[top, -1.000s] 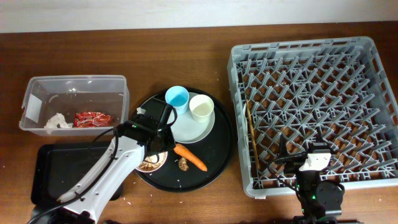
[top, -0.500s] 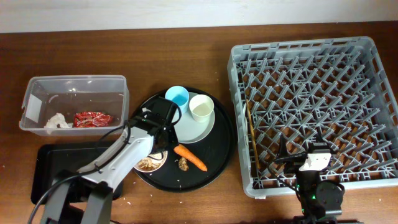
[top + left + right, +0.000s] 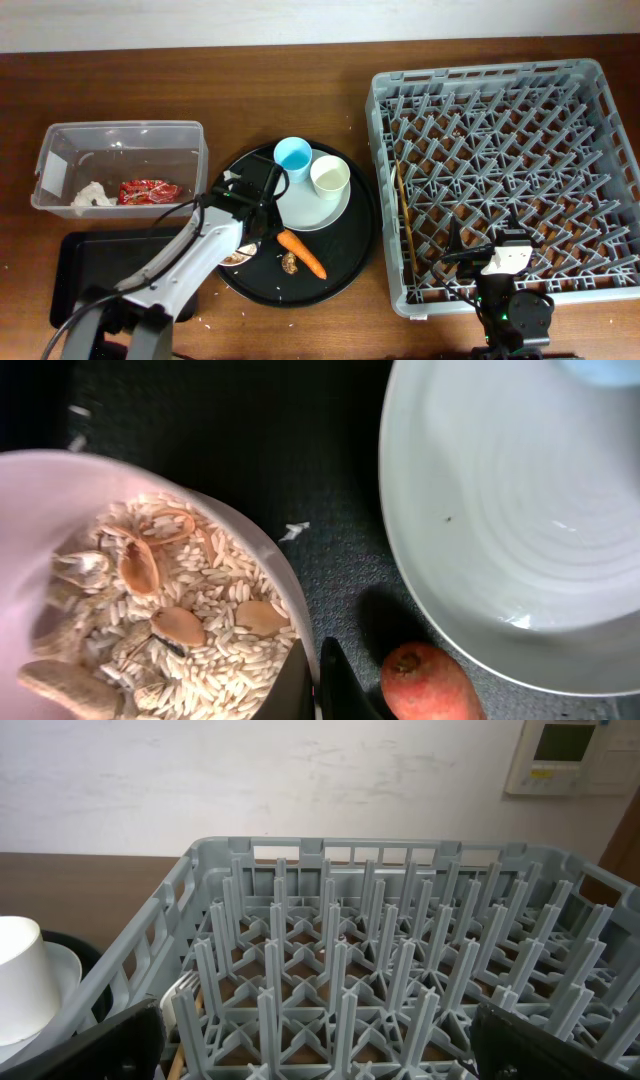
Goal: Sort waste into correct bins and load items into the dishwasher rack
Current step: 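Grasp the rim of the pink bowl with the left gripper, then move the bowl left and tip its rice onto the black tray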
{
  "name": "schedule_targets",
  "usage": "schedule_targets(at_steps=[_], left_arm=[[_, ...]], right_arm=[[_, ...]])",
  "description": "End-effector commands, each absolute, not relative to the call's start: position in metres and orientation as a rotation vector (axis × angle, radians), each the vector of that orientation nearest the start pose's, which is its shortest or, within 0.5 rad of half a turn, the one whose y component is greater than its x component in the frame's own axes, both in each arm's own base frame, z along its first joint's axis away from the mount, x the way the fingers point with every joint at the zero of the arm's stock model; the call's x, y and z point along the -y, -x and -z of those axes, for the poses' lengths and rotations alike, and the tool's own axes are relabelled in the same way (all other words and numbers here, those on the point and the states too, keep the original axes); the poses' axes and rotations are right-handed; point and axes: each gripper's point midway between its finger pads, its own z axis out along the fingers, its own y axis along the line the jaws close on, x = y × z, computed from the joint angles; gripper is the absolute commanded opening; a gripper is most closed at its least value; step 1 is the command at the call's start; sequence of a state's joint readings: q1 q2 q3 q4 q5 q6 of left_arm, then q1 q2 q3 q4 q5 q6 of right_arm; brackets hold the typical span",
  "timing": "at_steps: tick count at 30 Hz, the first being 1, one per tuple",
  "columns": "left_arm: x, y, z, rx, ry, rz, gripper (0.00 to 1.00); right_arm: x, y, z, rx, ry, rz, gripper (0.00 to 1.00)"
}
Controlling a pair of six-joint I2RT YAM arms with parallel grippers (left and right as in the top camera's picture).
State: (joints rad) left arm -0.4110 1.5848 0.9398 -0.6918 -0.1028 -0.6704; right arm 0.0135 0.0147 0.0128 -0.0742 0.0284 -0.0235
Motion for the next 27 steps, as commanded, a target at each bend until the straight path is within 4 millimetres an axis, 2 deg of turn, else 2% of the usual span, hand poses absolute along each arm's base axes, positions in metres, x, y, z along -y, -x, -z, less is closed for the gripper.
schedule_targets(at_steps=[1, 4, 10, 13, 15, 17, 20, 22, 25, 27], left_arm=[[0.114, -0.293, -0.065, -2.806, 0.385, 0.151, 0.01], [0.113, -0.29, -0.085, -2.764, 0.382, 0.183, 0.0], [0.105, -0.274, -0.093, -2.792, 0.332, 0.155, 0.0], [0.095, -0.27, -0.107, -2.774, 0.245, 0.142, 0.0], [0.078, -0.272, -0.111, -2.764, 0.268, 0.12, 0.0], [0.051, -0.272, -0.109, -2.767, 0.392, 0.086, 0.0], [0.021, -0.273, -0.108, -2.767, 0.485, 0.077, 0.0], [-0.007, -0.271, -0.107, -2.768, 0.549, 0.059, 0.0], [-0.039, -0.265, -0.106, -2.762, 0.657, 0.103, 0.0], [-0.051, -0.26, -0.106, -2.759, 0.688, 0.161, 0.0]], right_arm=[[0.005, -0.246, -0.155, -1.65, -0.009, 0.039, 0.99], [0.005, -0.246, -0.155, -1.65, -0.009, 0.039, 0.99], [0.005, -0.246, -0.155, -1.65, -0.009, 0.039, 0.99], [0.005, -0.246, -0.155, -1.65, -0.009, 0.039, 0.99], [0.005, -0.246, -0.155, -1.65, -0.009, 0.039, 0.99], [0.005, -0.246, -0.155, -1.65, -0.009, 0.039, 0.99], [0.005, -0.246, -0.155, -1.65, -0.009, 0.039, 0.99], [0.005, -0.246, -0.155, -1.65, -0.009, 0.039, 0.98], [0.005, -0.246, -0.155, -1.65, -0.009, 0.039, 0.99], [0.005, -0.246, -0.155, -1.65, -0.009, 0.039, 0.99]])
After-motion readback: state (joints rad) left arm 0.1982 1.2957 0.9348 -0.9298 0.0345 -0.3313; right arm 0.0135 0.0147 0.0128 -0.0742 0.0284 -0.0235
